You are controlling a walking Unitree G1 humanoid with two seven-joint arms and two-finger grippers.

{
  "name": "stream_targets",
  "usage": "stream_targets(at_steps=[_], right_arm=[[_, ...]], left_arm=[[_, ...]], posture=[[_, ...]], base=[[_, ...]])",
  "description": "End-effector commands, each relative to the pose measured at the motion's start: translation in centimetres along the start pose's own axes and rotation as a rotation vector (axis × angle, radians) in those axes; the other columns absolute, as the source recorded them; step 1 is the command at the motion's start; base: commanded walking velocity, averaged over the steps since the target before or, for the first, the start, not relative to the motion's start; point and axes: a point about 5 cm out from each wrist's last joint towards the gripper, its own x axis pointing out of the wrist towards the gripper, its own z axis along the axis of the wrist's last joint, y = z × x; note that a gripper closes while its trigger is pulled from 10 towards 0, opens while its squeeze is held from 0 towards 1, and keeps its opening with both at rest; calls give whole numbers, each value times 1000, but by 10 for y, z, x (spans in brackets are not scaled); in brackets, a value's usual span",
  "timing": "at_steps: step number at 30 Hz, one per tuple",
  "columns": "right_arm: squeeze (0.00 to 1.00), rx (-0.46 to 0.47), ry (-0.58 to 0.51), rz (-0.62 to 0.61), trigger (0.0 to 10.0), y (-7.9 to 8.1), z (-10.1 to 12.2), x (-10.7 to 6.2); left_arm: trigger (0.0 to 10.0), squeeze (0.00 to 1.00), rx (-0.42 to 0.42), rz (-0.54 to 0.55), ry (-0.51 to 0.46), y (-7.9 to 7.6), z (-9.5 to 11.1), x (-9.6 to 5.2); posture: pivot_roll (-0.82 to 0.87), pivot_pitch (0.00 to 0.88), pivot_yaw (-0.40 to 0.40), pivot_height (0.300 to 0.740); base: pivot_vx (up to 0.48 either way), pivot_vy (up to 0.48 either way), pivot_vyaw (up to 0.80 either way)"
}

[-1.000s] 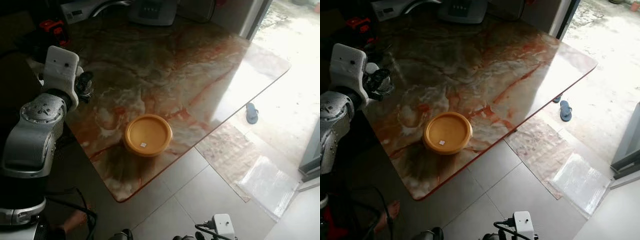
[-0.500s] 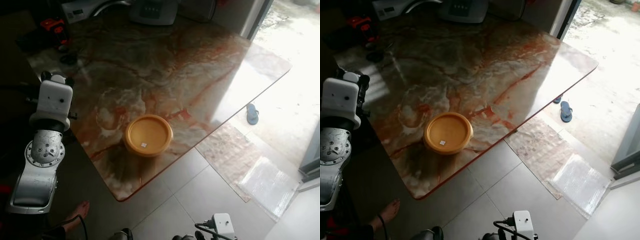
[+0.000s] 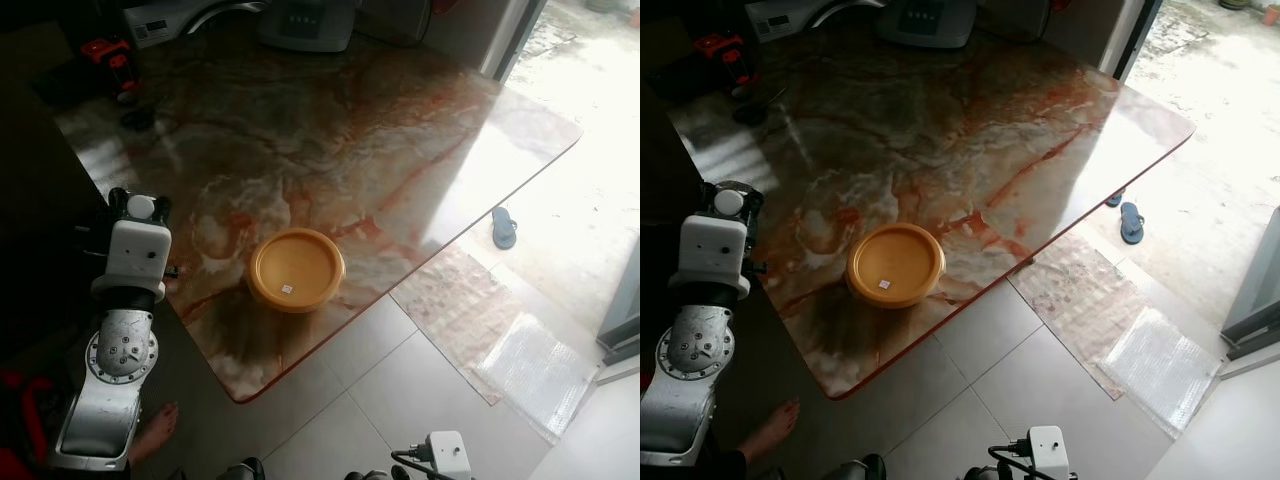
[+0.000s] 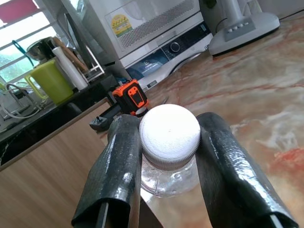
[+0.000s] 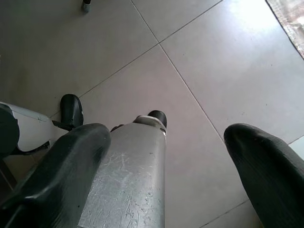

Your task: Restocking fridge

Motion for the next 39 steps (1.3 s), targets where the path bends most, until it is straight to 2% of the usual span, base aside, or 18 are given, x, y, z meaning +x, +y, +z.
stream_targets(at_steps=[1, 12, 39], right_arm=[[0, 28, 18, -15, 10000, -2, -9, -3], [0, 30, 16, -13, 10000, -2, -9, -3], [0, 38, 12, -18, 10000, -1, -6, -2]], left_arm=[[10000, 0, 23, 29, -36, 5, 4, 0], [10000, 0, 21, 31, -84, 4, 9, 5], [10000, 0, 18, 7, -100, -2, 13, 5]], posture=[[-11, 152, -48, 740], [-4, 138, -46, 740], [-4, 184, -48, 740]], base=[[0, 0, 0], [0, 0, 0], [-18, 0, 0]])
